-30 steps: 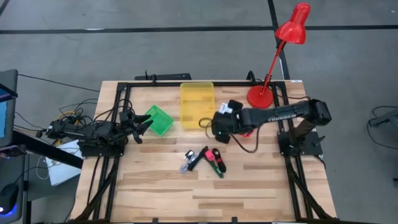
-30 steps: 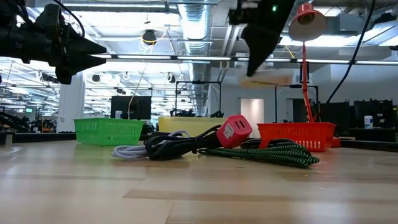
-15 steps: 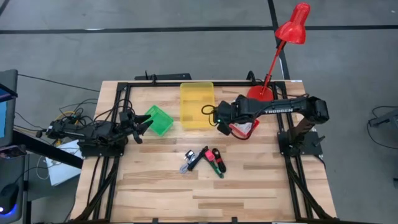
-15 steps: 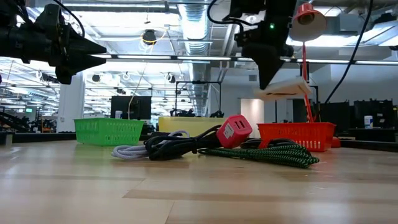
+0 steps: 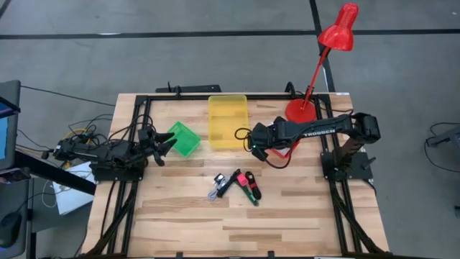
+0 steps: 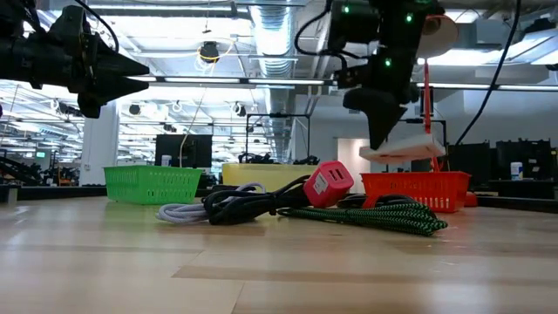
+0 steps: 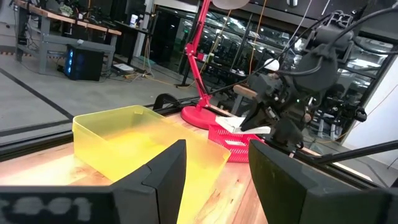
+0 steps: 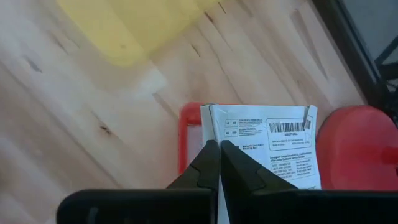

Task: Pick and place items into bin
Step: Put the white card reader box into the red bin

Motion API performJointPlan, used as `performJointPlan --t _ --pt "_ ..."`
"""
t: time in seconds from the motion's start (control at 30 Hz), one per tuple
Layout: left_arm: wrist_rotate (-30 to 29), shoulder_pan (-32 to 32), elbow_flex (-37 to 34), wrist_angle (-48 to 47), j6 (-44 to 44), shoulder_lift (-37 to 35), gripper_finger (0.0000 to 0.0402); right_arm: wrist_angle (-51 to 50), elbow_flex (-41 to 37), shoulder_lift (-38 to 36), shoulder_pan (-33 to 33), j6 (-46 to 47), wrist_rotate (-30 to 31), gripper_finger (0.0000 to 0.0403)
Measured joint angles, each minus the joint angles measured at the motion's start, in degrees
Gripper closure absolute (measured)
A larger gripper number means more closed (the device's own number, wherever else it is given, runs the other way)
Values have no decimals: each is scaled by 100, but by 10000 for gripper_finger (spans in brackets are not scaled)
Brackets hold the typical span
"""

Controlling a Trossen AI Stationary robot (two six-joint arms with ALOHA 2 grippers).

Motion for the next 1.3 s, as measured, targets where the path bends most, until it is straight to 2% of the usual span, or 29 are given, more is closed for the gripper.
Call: performJointPlan --t 0.3,0.73,1.07,1.3 --pt "0 0 0 0 0 0 235 61 -326 0 -192 114 -130 403" --pt "-1 0 1 1 0 0 235 141 -326 0 -189 8 -127 401" --pt "-1 0 1 2 0 0 235 97 -324 0 -187 2 -129 376" --pt "-2 0 0 2 0 0 235 90 -324 0 -187 4 -143 381"
